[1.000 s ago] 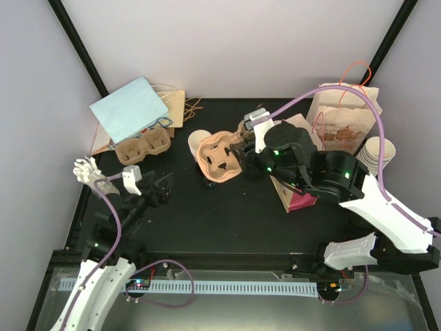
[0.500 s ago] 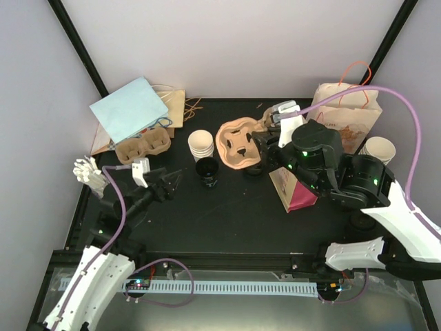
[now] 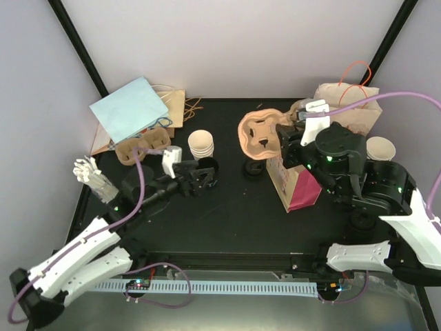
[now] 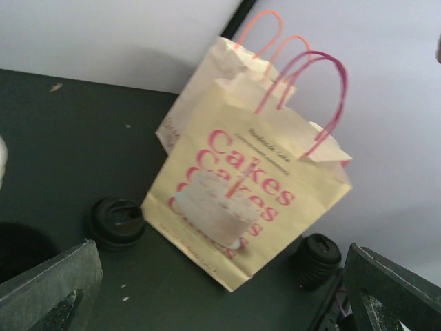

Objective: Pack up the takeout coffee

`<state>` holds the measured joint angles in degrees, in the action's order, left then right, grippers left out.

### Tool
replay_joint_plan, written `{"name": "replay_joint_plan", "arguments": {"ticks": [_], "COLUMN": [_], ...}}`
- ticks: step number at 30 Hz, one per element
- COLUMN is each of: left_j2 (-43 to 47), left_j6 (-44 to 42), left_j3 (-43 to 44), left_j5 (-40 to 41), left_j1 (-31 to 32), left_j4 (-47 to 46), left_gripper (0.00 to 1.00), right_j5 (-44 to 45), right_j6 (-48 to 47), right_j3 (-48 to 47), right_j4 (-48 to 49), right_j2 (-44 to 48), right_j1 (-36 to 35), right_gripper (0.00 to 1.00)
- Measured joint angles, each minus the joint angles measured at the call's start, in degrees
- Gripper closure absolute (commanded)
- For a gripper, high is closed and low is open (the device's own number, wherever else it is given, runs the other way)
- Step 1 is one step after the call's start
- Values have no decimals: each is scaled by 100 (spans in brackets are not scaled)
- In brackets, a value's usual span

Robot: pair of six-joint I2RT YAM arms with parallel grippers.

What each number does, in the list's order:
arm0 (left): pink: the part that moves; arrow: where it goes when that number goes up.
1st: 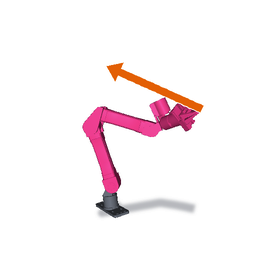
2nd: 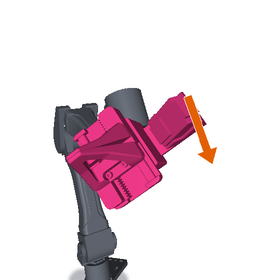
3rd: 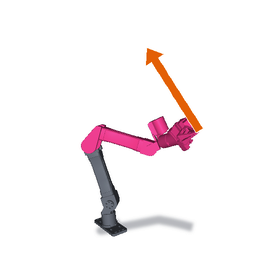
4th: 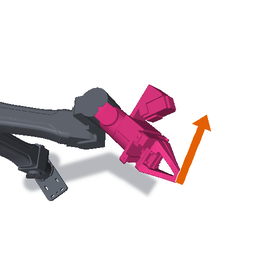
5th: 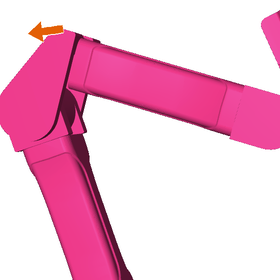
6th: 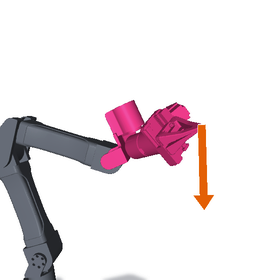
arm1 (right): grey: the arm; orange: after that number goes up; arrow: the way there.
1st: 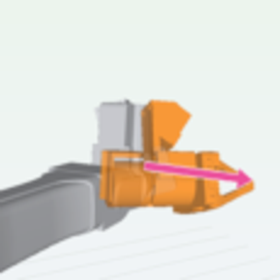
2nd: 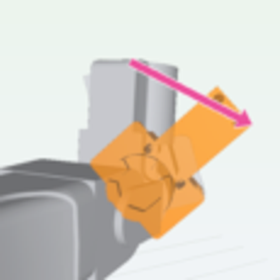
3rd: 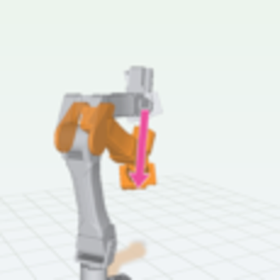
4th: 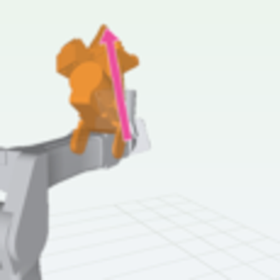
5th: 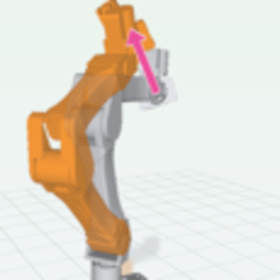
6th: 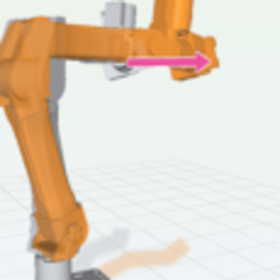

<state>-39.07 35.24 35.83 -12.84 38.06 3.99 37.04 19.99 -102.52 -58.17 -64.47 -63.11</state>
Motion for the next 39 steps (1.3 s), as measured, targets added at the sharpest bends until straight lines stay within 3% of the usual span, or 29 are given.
{"name": "replay_joint_plan", "arguments": {"ticks": [6, 15, 25, 30, 32, 36, 37, 39], "left_j2": [-1349, -3042, -4916, -5534, -5707, -5917, -5925, -5925], "left_j6": [-393, -459, 186, 542, 621, 697, 708, 699], "left_j3": [1178, 2785, 4363, 4841, 4962, 5152, 5156, 5156], "left_j5": [754, 1141, 1377, 1646, 1727, 1799, 1788, 1705], "left_j1": [1093, 1602, 2256, 2317, 2317, 2312, 2315, 2315], "left_j4": [-59, -63, -164, -57, -48, -68, -79, -111], "left_gripper": [1, 7, 15, 31, 47, 89, 96, 98], "right_j5": [553, 1235, 1561, 1596, 1596, 1596, 1596, 1593], "right_j6": [-166, -516, -890, -1008, -1049, -1078, -1082, -1093], "right_j3": [0, 9, 459, 634, 675, 699, 699, 699], "right_j4": [-13, 289, 859, 1110, 1174, 1244, 1244, 1237], "right_j2": [363, 898, 1399, 1657, 1740, 1829, 1832, 1829], "right_j1": [15, 20, 20, 20, 20, 20, 20, 20], "right_gripper": [67, 68, 69, 70, 70, 70, 70, 70]}}
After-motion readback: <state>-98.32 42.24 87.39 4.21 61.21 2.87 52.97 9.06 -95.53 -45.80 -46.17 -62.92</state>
